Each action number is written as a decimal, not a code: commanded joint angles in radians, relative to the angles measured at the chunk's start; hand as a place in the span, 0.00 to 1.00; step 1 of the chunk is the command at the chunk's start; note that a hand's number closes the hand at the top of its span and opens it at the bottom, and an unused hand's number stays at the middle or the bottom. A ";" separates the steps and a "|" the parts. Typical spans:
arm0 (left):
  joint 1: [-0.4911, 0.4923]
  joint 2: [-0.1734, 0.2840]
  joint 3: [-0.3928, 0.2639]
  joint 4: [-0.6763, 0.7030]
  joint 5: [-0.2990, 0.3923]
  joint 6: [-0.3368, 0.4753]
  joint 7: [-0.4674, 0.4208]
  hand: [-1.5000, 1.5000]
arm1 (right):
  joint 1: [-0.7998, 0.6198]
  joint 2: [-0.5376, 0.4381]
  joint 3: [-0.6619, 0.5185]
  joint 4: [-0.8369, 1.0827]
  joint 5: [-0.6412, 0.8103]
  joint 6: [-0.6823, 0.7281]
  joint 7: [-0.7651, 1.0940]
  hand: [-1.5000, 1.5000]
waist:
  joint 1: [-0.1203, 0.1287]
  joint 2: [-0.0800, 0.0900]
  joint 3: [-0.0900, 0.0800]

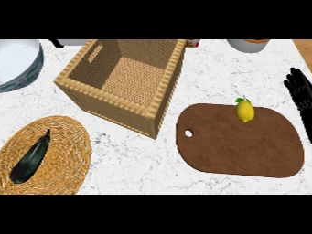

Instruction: Pick the lemon from the cutting board and place it in the basket

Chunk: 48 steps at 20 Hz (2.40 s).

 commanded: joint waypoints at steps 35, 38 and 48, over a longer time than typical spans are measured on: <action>0.126 -0.146 -0.097 0.195 0.055 -0.123 0.099 0.50 | -0.390 -0.118 0.094 -0.043 0.530 0.202 1.269 0.00 | -0.023 -0.004 0.012; 0.107 -0.127 -0.052 0.154 0.081 -0.144 0.153 0.50 | -0.236 -0.091 0.066 -0.196 0.519 0.162 1.295 0.00 | -0.016 0.000 0.014; 0.135 -0.154 -0.002 0.212 0.049 -0.232 0.074 0.50 | -0.172 0.021 0.005 -0.105 0.657 0.023 1.074 0.00 | 0.000 0.007 0.014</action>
